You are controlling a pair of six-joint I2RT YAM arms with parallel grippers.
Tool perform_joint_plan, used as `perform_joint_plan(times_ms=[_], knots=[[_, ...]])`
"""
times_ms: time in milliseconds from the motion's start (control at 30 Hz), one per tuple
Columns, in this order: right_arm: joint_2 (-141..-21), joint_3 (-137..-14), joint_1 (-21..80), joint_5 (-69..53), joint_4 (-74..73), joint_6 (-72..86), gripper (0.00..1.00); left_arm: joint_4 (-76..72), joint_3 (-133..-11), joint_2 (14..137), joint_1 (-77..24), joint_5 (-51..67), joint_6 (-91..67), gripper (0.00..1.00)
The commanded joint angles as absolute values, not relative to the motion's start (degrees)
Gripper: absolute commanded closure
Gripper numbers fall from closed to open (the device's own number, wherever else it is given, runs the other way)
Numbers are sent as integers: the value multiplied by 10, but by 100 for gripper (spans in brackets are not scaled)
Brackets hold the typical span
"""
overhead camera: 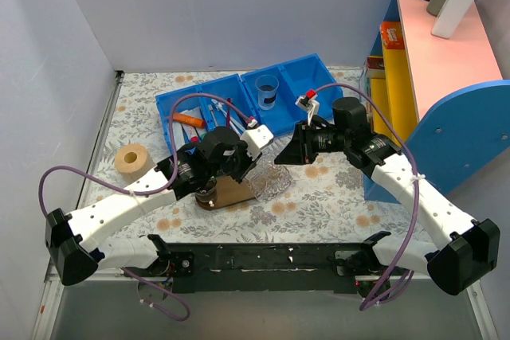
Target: Prepare toiletry sets of a toothbrush and toothpaste on the tray
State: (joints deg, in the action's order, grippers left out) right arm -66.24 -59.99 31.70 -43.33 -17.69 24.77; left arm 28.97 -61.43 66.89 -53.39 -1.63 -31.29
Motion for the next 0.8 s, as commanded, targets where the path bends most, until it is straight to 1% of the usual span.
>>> perform_joint_plan(times_ms=[0, 100, 167, 200, 233, 300, 333, 400, 467, 600, 700, 733, 767], knots=[[-664, -591, 318, -451, -150, 262, 74, 262, -614, 663, -538, -5, -309, 97], [-665, -588, 318, -442, -149, 262, 78, 259, -613, 662, -539, -5, -308, 97], [-667, -586, 318, -438, -149, 264, 84, 257, -613, 663, -540, -5, -308, 96], [-669, -582, 318, -438, -149, 265, 89, 258, -613, 663, -540, -7, -309, 95], [-670, -578, 318, -439, -142, 269, 92, 256, -612, 663, -540, -7, -311, 95], [-670, -569, 318, -441, -134, 280, 98, 254, -609, 660, -540, -9, -316, 94], [-669, -559, 318, -441, -124, 282, 99, 249, -608, 658, -540, -10, -320, 91], [-664, -547, 318, -438, -113, 294, 99, 244, -605, 657, -540, -11, -326, 85], [-661, -527, 318, -438, -92, 305, 99, 238, -600, 657, -540, -18, -331, 70], [-647, -491, 318, -432, -48, 339, 99, 228, -595, 656, -540, -32, -341, 51], [-637, -469, 318, -419, -25, 357, 99, 222, -593, 653, -540, -44, -339, 42], [-634, -464, 317, -417, -18, 366, 99, 221, -594, 652, -540, -49, -338, 36], [-631, -459, 318, -414, -11, 369, 99, 220, -593, 650, -540, -54, -338, 33]])
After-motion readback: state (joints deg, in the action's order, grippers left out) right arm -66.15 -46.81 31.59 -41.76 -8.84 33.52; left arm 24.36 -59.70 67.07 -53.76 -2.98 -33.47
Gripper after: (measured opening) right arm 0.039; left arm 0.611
